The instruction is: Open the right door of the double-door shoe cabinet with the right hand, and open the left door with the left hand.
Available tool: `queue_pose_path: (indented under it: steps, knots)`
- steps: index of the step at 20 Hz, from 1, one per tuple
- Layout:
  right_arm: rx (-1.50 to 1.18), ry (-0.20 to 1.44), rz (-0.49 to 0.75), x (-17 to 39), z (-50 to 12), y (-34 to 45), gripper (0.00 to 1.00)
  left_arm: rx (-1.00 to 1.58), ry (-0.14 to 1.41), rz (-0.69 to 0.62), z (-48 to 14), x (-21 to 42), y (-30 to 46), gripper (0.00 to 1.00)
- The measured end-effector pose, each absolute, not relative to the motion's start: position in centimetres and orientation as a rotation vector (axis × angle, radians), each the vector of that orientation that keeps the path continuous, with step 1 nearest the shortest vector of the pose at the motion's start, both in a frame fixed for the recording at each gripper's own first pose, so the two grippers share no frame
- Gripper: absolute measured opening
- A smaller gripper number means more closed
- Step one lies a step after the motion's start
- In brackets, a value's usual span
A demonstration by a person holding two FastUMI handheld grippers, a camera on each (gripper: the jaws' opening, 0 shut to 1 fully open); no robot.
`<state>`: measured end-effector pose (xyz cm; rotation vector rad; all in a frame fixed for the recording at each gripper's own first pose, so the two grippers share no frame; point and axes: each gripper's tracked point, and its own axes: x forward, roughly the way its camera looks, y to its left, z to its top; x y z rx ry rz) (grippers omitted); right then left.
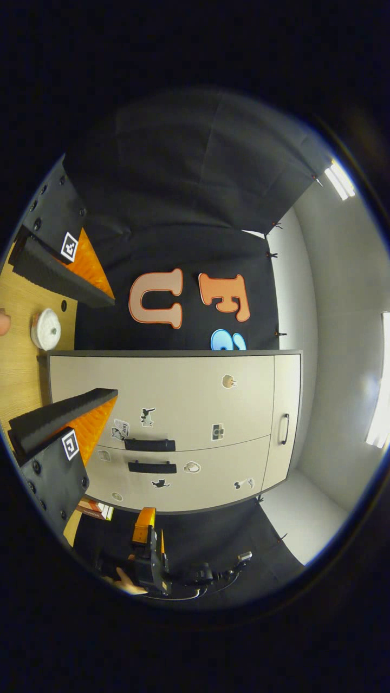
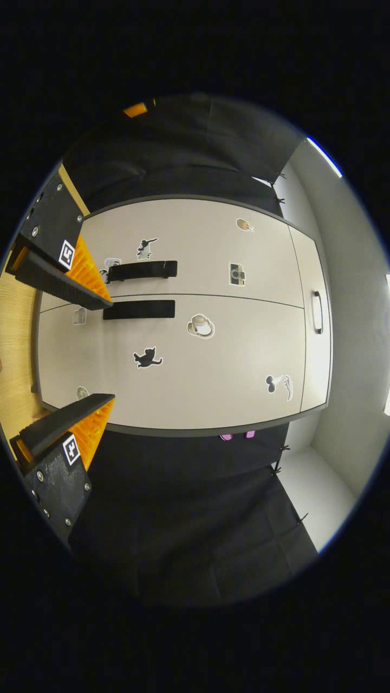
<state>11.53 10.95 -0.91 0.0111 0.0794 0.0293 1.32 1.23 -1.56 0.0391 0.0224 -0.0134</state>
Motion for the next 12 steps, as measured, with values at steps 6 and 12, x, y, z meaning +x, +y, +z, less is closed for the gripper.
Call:
queue_pose_path:
  steps: [6, 12]
  knots:
    - [0.011, 0.101, 0.045, 16.5, -1.0, 14.6, 0.94, 0.053, 0.026, -0.006, -2.3, 2.3, 2.7, 0.96]
    - [0.054, 0.143, 0.038, 21.6, -2.2, 16.8, 1.00, 0.055, 0.033, 0.014, -3.1, 2.6, 4.9, 0.96]
